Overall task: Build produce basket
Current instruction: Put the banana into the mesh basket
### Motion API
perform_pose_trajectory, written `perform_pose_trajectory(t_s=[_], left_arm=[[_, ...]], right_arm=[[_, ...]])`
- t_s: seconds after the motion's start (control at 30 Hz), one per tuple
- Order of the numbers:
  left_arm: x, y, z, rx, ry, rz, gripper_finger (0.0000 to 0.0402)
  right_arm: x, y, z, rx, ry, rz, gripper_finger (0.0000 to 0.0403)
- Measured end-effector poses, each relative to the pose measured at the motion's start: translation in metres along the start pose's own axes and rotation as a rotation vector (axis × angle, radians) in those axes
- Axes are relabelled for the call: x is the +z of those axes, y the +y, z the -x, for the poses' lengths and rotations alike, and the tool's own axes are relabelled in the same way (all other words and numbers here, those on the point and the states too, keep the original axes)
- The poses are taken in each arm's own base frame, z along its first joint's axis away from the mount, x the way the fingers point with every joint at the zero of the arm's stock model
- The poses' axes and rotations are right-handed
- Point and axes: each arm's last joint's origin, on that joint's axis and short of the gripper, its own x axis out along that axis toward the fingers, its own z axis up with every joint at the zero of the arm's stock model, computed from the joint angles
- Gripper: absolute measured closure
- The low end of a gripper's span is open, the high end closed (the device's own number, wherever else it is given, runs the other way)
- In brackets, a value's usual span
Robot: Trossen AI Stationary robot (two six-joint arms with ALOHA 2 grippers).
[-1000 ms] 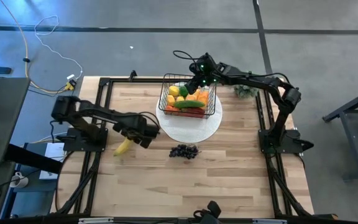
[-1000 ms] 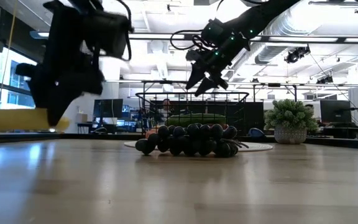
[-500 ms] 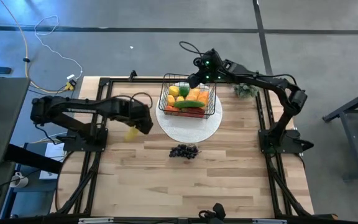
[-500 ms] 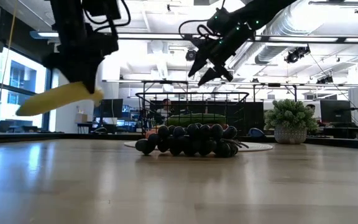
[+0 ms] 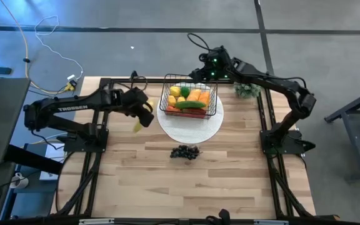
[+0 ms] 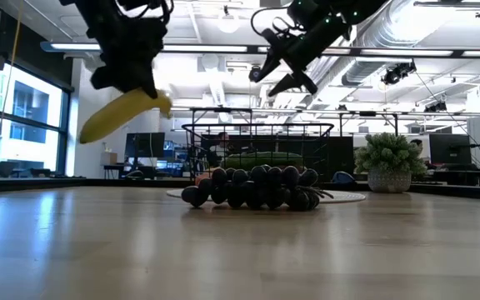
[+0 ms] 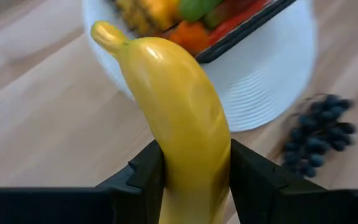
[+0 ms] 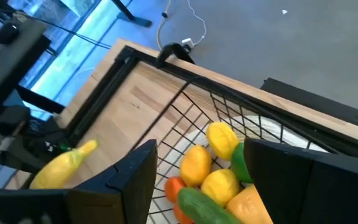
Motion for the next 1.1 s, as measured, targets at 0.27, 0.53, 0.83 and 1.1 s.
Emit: perform_pose_trajectory(t_s=[0.27,0.53,0.83,1.1], left_arm=[[0.016,0.007,0.009,-0.210,-0.062,-0.080,0.0268],[0.025,0.011,0.017,-0.457,-0.077,-0.161,0.0268],[0.037,0.011,0.022,-0.565,-0.176,-0.172,0.0268],[0.039,0.011,0.019,-0.236,-0.322,-0.330,0.0268]], right_arm=[[-0.005,0.021,0.012,0.065,-0.005,0.017,0.0183],[-0.012,0.045,0.016,0.221,0.012,0.068,0.0183],[-0.025,0.072,0.017,0.358,0.077,-0.090,0.0183],[-0.048,0.099,0.017,0.303,0.086,-0.270,0.0183]])
